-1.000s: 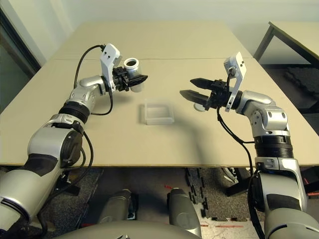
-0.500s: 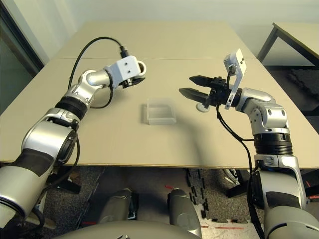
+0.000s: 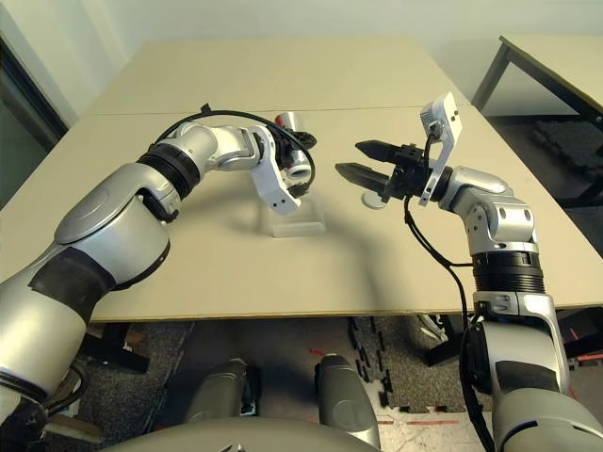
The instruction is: Pour the medicine from the bottle into the box.
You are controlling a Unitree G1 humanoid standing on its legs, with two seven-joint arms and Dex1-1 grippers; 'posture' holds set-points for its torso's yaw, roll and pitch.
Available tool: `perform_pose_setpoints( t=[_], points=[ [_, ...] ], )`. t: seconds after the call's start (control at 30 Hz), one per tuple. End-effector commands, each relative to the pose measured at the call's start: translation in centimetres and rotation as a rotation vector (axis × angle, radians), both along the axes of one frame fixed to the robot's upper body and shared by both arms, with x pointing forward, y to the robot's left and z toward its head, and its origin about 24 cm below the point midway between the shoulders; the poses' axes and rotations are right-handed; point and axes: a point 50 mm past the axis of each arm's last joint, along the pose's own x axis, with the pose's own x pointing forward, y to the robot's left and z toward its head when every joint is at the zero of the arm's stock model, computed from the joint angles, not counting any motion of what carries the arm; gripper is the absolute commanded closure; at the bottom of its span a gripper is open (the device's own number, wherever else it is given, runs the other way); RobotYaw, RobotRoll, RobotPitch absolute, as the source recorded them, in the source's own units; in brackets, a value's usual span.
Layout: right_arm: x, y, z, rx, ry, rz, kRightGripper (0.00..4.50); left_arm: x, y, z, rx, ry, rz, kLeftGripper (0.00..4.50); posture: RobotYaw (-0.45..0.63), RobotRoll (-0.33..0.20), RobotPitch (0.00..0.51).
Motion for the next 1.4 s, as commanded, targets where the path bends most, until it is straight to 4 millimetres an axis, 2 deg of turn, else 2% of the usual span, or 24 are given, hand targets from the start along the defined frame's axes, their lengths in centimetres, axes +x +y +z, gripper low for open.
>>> perform_pose_setpoints(
  t=[0.03, 0.27, 0.43, 0.53, 0.67, 0.8, 0.9, 1.03, 1.17, 1.33, 1.4],
  points=[
    [-0.2, 0.0, 0.2, 0.011, -0.013, -0.004, 0.00, 0.1, 0.5, -0.2, -0.025, 0.029, 0.040, 1.92, -0.09, 0.000, 0.000],
    [-0.1, 0.1, 0.3, 0.006, -0.008, 0.002, 0.00, 0.4, 1.4, -0.8, 0.019, 0.007, 0.058, 1.92, -0.08, 0.000, 0.000],
    [0.1, 0.2, 0.5, 0.002, -0.009, 0.007, 0.00, 0.6, 1.8, -0.2, 0.003, -0.003, 0.080, 1.92, -0.07, 0.000, 0.000],
    [0.1, 0.2, 0.5, -0.008, -0.005, 0.012, 0.00, 0.6, 1.8, 0.5, -0.177, 0.118, 0.149, 1.92, -0.06, 0.000, 0.000],
    [0.2, 0.0, 0.8, -0.014, -0.005, 0.012, 0.00, 0.6, 2.3, 0.7, -0.540, 0.424, 0.308, 1.92, -0.06, 0.000, 0.000],
    [0.3, -0.1, 1.0, -0.020, -0.006, 0.014, 0.00, 0.8, 3.3, 0.4, -0.893, 0.748, 0.425, 1.92, -0.05, 0.000, 0.000],
    [0.3, -0.1, 1.0, -0.023, -0.004, 0.014, 0.00, 1.1, 4.8, -0.2, -1.150, 0.954, 0.513, 1.92, -0.05, 0.000, 0.000],
    [0.3, -0.1, 1.0, -0.023, -0.003, 0.018, 0.00, 1.3, 6.3, -0.6, -1.335, 1.076, 0.571, 1.92, -0.05, 0.000, 0.000],
    [0.3, 0.0, 1.0, -0.024, 0.000, 0.021, 0.00, 1.5, 8.4, -1.4, -1.611, 1.221, 0.650, 1.92, -0.05, 0.000, 0.000],
    [0.3, 0.1, 0.9, -0.025, 0.003, 0.028, 0.00, 1.0, 10.0, -3.2, -1.770, 1.340, 0.709, 1.92, -0.05, 0.000, 0.000],
    [0.3, 0.1, 0.8, -0.028, 0.004, 0.032, 0.00, 0.8, 10.5, -4.1, -1.785, 1.342, 0.742, 1.92, -0.05, 0.000, 0.000]
  ],
)
